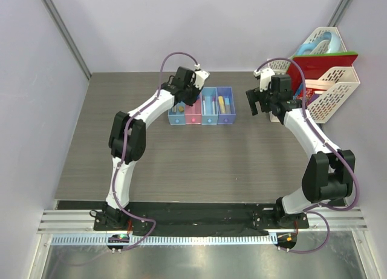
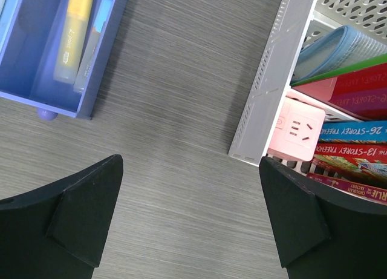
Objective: Sort the stationery into containers
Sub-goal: Place the stationery in the storage box.
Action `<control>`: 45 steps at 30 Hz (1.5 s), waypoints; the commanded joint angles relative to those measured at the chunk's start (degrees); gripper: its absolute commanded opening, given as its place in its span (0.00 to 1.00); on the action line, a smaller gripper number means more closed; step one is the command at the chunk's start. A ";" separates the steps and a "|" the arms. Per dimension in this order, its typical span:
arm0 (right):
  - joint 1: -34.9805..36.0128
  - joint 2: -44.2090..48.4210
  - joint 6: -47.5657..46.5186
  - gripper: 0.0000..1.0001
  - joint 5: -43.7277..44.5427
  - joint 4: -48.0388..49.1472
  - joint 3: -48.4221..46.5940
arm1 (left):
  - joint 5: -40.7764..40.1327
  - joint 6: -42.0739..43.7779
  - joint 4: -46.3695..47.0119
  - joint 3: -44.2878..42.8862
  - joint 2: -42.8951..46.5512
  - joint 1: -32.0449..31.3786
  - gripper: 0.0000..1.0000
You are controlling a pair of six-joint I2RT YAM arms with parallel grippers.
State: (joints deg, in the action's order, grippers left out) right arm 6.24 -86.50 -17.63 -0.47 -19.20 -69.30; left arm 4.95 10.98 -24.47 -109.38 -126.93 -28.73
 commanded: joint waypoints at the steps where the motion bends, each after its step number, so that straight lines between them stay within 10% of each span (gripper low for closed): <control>1: -0.26 3.62 0.49 1.00 -1.46 2.85 0.39 | -1.17 1.23 -0.14 -0.66 -1.29 -0.27 0.00; 14: -0.26 5.46 0.49 1.00 -2.96 3.03 1.45 | -3.45 1.94 0.47 -3.55 -6.30 -0.45 0.01; 22: -0.44 5.55 0.40 1.00 -2.87 2.94 1.53 | -3.46 2.29 -0.23 -5.05 -7.63 -0.45 0.45; 45: 0.70 -2.53 5.31 1.00 -8.14 1.10 -0.49 | -6.77 -0.09 -0.14 -1.72 11.17 -1.06 0.52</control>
State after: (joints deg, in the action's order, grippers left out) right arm 6.15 -86.74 -15.16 -6.42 -18.44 -67.83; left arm 1.37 10.87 -25.50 -112.66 -124.25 -29.63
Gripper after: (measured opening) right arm 0.996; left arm 0.515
